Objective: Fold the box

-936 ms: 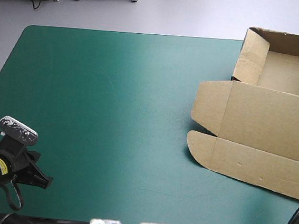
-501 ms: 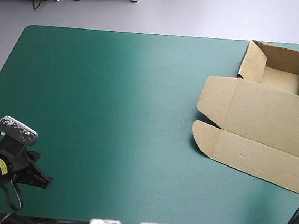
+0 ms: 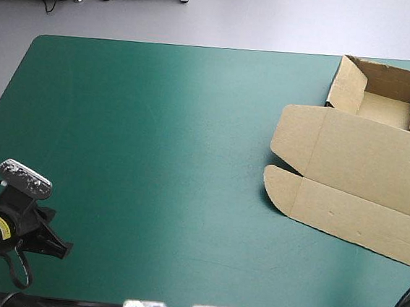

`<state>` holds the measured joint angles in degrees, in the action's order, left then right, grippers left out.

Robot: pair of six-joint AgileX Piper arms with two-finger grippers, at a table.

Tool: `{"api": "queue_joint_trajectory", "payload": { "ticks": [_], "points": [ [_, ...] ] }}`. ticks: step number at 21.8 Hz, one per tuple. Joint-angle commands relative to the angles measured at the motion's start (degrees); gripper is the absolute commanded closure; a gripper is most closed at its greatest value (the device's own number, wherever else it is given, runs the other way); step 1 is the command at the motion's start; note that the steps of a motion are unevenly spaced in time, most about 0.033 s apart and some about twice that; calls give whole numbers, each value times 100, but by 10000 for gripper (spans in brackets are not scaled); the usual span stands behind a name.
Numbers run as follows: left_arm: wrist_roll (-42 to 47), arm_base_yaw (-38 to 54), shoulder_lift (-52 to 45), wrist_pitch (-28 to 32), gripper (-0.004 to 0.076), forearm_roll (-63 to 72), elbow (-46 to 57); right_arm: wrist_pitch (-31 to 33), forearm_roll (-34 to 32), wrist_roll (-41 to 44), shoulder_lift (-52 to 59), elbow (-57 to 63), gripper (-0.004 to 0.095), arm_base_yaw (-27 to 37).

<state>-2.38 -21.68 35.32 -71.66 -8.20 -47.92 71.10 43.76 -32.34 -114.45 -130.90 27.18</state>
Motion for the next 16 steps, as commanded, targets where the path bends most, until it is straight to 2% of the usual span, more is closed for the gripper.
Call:
{"api": "queue_joint_trajectory", "payload": {
  "ticks": [1, 5, 7, 10, 13, 16],
  "points": [
    [51, -43, 14, -19, 734, -37, -136, 86, 336, -304, 784, -199, 932, -489],
    [51, -43, 14, -30, 734, -37, -136, 86, -338, -175, 1207, -196, 932, -1227],
    [64, -43, 14, -20, 734, -23, -136, 86, -1440, 53, 1570, 117, 933, -1908],
    [196, -43, 14, 108, 734, -23, -136, 86, -2736, 239, 2329, 1365, 932, -3108],
    [196, -43, 14, 119, 734, -14, -136, 86, -3064, 239, 3197, 3023, 932, -3961],
    [238, -43, 14, 119, 734, 56, -136, 86, -3020, 347, 3929, 4186, 932, -4182]
  ]
}}
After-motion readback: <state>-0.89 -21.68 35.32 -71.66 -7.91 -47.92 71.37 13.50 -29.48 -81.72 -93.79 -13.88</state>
